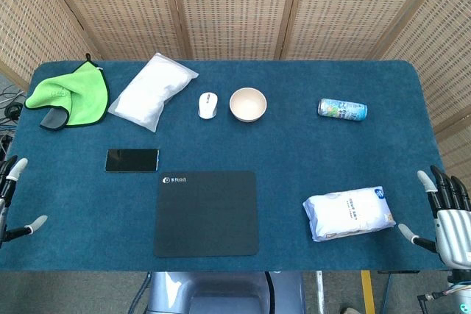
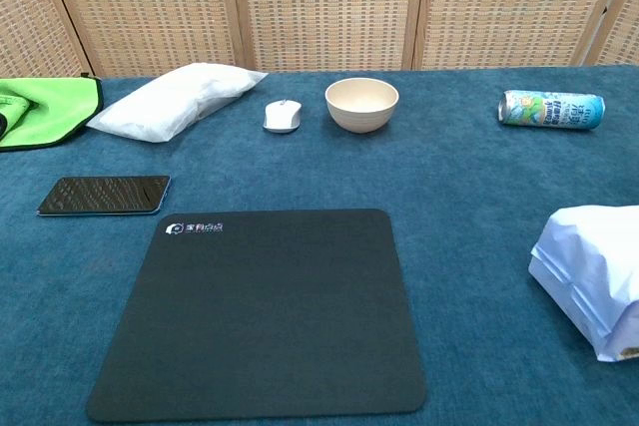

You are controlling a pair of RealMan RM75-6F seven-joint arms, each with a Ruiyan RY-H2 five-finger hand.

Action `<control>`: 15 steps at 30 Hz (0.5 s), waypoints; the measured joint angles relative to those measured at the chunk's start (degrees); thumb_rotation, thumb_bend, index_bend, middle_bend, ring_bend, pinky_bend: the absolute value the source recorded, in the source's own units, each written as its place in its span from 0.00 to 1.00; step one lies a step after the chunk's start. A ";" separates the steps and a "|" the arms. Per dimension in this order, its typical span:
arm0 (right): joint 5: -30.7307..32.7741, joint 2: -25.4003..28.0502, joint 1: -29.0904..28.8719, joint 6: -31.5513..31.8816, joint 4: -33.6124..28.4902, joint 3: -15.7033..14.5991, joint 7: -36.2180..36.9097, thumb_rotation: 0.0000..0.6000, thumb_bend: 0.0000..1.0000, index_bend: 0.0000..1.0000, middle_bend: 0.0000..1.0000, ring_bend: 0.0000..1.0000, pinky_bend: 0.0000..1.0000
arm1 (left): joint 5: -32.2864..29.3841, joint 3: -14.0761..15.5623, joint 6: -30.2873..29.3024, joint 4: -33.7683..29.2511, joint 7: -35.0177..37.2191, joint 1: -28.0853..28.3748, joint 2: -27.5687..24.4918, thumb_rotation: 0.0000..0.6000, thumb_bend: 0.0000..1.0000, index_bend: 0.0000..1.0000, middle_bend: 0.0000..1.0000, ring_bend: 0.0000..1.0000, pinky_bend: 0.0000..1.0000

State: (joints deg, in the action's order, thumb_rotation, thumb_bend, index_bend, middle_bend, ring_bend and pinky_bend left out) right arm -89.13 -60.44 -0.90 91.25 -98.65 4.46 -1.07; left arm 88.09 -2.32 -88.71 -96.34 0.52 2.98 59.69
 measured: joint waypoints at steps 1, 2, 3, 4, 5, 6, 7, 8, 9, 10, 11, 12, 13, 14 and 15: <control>0.05 0.01 0.00 0.00 0.00 0.01 0.00 1.00 0.00 0.00 0.00 0.00 0.00 | -0.16 0.01 0.19 -0.08 -0.09 0.01 -0.07 1.00 0.00 0.00 0.00 0.00 0.00; 0.13 0.01 0.01 -0.03 0.01 0.03 0.00 1.00 0.00 0.00 0.00 0.00 0.00 | -0.34 0.04 0.41 -0.18 -0.23 0.04 -0.14 1.00 0.00 0.00 0.00 0.00 0.00; 0.20 0.01 0.02 -0.05 0.01 0.03 0.01 1.00 0.00 0.00 0.00 0.00 0.00 | -0.47 0.06 0.58 -0.22 -0.34 0.06 -0.17 1.00 0.00 0.00 0.00 0.00 0.00; 0.27 0.02 0.03 -0.09 0.04 0.04 0.02 1.00 0.00 0.00 0.00 0.00 0.00 | -0.57 0.08 0.77 -0.23 -0.43 0.11 -0.17 1.00 0.00 0.00 0.00 0.00 0.00; 0.32 0.06 0.04 -0.13 0.05 0.03 0.05 1.00 0.00 0.00 0.00 0.00 0.00 | -0.70 0.10 1.08 -0.25 -0.52 0.20 -0.15 1.00 0.00 0.00 0.00 0.00 0.00; 0.33 0.08 0.05 -0.14 0.02 0.01 0.10 1.00 0.00 0.00 0.00 0.00 0.00 | -0.82 0.13 1.39 -0.26 -0.58 0.29 -0.13 1.00 0.00 0.00 0.00 0.00 0.00; 0.32 0.12 0.07 -0.13 -0.01 0.00 0.16 1.00 0.00 0.00 0.00 0.00 0.00 | -0.95 0.16 1.76 -0.29 -0.65 0.40 -0.13 1.00 0.00 0.00 0.00 0.00 0.00; 0.30 0.16 0.08 -0.08 -0.05 0.02 0.22 1.00 0.00 0.00 0.00 0.00 0.00 | -1.19 0.22 2.36 -0.37 -0.79 0.57 -0.17 1.00 0.00 0.00 0.00 0.00 0.00; 0.32 0.18 0.10 -0.01 -0.06 0.06 0.24 1.00 0.00 0.00 0.00 0.00 0.00 | -1.48 0.23 2.93 -0.48 -0.94 0.75 -0.22 1.00 0.00 0.00 0.00 0.00 0.00; 0.45 0.19 0.13 0.03 -0.05 0.11 0.26 1.00 0.00 0.00 0.00 0.00 0.00 | -1.87 0.19 3.65 -0.62 -1.08 1.01 -0.29 1.00 0.00 0.00 0.00 0.00 0.00; 0.71 0.20 0.13 -0.01 -0.01 0.18 0.31 1.00 0.00 0.00 0.00 0.00 0.00 | -2.50 0.03 4.83 -0.79 -1.22 1.53 -0.37 1.00 0.00 0.00 0.00 0.00 0.00; 0.97 0.22 0.11 -0.15 0.01 0.24 0.38 1.00 0.00 0.00 0.00 0.00 0.00 | -3.04 -0.15 5.88 -0.86 -1.27 2.05 -0.40 1.00 0.00 0.00 0.00 0.00 0.00; 1.25 0.25 0.07 -0.37 0.03 0.29 0.49 1.00 0.00 0.00 0.00 0.00 0.00 | -3.56 -0.33 7.08 -0.92 -1.28 2.66 -0.44 1.00 0.00 0.00 0.00 0.00 0.00; 1.75 0.35 -0.03 -0.79 0.03 0.41 0.71 1.00 0.00 0.00 0.00 0.00 0.00 | -4.27 -0.58 9.00 -1.00 -1.22 3.62 -0.53 1.00 0.00 0.00 0.00 0.00 0.00; 1.90 0.43 -0.07 -0.92 0.02 0.46 0.82 1.00 0.00 0.00 0.00 0.00 0.00 | -4.84 -0.78 10.67 -1.07 -1.19 4.45 -0.63 1.00 0.00 0.00 0.00 0.00 0.00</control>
State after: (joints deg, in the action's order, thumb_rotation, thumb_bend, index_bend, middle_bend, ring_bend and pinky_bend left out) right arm -87.22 -60.01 -0.97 90.33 -98.62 4.92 -0.25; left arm 83.25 -3.10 -78.04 -97.42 -0.67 7.43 59.06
